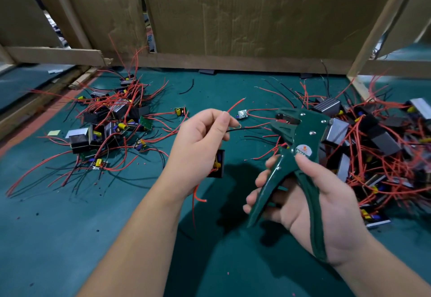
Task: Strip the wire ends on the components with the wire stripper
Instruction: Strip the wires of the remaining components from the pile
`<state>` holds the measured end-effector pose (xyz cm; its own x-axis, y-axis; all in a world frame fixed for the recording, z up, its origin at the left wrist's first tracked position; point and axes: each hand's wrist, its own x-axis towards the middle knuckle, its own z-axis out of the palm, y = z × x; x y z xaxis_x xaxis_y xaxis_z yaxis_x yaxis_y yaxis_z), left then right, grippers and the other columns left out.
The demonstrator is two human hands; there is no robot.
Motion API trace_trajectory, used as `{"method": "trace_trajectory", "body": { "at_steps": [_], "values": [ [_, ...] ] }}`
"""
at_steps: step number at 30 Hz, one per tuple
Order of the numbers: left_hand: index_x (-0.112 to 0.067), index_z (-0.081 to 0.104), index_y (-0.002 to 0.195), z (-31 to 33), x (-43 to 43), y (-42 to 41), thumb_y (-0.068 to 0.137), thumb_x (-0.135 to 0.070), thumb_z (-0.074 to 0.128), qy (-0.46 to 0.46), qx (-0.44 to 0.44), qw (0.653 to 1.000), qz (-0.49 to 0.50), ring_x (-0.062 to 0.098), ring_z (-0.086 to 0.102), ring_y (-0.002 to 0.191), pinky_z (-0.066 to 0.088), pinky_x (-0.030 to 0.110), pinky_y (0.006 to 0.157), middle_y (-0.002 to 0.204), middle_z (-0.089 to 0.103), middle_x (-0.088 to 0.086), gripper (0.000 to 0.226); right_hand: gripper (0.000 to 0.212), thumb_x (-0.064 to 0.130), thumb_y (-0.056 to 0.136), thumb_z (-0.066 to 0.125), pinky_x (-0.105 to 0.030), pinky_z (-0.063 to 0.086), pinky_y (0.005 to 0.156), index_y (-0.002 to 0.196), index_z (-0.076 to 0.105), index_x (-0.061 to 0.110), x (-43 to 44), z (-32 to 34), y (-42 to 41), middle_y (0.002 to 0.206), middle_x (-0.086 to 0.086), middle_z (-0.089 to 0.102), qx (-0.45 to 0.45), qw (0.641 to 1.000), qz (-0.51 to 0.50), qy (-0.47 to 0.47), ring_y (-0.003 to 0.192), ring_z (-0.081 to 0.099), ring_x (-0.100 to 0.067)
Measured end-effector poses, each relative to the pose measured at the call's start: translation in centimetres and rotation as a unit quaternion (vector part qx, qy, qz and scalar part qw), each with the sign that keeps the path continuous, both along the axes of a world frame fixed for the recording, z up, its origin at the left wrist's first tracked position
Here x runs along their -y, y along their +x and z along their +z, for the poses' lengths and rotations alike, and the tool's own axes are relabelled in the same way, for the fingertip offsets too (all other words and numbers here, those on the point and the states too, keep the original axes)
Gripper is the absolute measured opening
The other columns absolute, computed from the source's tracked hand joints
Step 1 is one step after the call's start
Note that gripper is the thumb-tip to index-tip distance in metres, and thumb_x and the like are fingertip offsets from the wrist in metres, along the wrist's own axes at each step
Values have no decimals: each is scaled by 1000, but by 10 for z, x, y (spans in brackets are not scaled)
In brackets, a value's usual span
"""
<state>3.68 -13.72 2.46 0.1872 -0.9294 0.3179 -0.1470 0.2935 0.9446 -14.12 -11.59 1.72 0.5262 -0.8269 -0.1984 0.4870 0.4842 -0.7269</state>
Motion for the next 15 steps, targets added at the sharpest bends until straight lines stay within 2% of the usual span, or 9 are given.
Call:
{"method": "trace_trajectory", "body": {
  "at_steps": [4,7,8,10,12,15],
  "values": [
    [-21,69,70,3,0,4,93,-23,51,16,-79,996,-47,4,28,45,23,15,43,49,39,-10,29,45,31,56,67,-55,54,62,90,67,2,8,1,-6,77,-23,59,8,999,-10,30,64,62,-42],
    [-20,70,64,4,-2,3,85,-27,56,33,-78,993,-81,5,18,41,11,24,43,44,28,-11,27,49,27,52,78,-55,54,65,93,68,2,7,1,-8,80,-24,59,15,998,56,26,66,62,-42],
    [-18,70,64,4,-3,2,85,-26,57,32,-65,994,-83,4,20,39,13,23,42,43,31,-12,26,52,26,52,81,-55,53,67,96,68,2,6,1,-8,82,-24,59,27,996,85,21,68,62,-42],
    [-12,67,69,5,-5,1,90,-16,57,18,-34,995,-88,-4,34,36,26,10,42,40,42,-16,24,52,27,57,81,-56,51,70,101,67,3,2,1,-9,84,-24,60,44,990,135,2,72,62,-43],
    [-6,61,73,7,-6,1,94,-4,52,17,-4,996,-92,-9,45,39,31,0,46,40,48,-20,23,49,28,63,79,-56,50,73,103,66,4,0,2,-10,86,-24,60,44,984,170,-21,74,61,-43],
    [-8,59,72,9,-8,4,94,0,51,25,7,995,-95,-7,42,38,29,0,44,38,46,-19,24,48,28,63,79,-56,50,72,101,66,3,-1,3,-9,84,-24,60,32,984,174,-29,73,61,-44]
  ]
}}
